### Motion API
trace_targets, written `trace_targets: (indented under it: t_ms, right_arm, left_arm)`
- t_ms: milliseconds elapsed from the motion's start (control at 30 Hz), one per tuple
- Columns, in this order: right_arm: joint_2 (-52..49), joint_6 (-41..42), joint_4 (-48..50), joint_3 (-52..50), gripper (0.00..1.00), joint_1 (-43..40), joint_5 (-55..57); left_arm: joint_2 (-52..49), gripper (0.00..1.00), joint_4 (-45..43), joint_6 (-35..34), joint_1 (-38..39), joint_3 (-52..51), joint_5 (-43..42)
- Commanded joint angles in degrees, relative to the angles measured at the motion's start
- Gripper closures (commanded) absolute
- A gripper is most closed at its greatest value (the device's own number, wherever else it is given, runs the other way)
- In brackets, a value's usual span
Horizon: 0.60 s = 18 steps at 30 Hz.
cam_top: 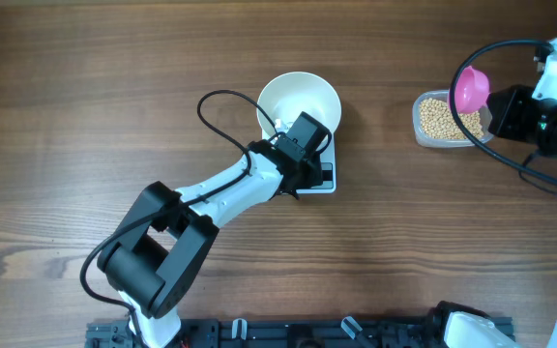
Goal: Scoop item into bowl and weigh 150g on scale
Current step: 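Pull the left gripper back left away from the bowl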
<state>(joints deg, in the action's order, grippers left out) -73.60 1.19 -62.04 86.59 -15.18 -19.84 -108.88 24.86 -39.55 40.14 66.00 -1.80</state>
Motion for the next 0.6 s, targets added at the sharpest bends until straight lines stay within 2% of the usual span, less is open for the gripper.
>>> trace_targets:
  t_ms: [0, 233, 467, 533, 567]
  right_arm:
    - [1.0, -1.2, -0.2, -0.1, 0.96, 0.2, 0.8]
    - [1.0, -1.1, -0.2, -0.1, 0.96, 0.2, 0.8]
    - [1.0, -1.0, -0.2, -0.1, 0.96, 0.2, 0.7]
    - [1.0, -1.0, -0.2, -0.1, 0.96, 0.2, 0.7]
    - [1.0, -1.0, -0.2, -0.1, 0.96, 0.2, 0.7]
  left_arm:
    - [-4.4, 0.96, 0.7, 0.3, 0.2, -1.5, 0.4]
    - [-1.8, 0.96, 1.4, 0.3, -0.3, -1.5, 0.3]
    - [9.9, 0.96, 1.7, 0.3, -1.8, -1.5, 0.3]
    - [13.5, 0.92, 2.0, 0.3, -2.1, -1.5, 0.3]
    - [16.2, 0.86, 2.0, 0.3, -2.3, -1.5, 0.3]
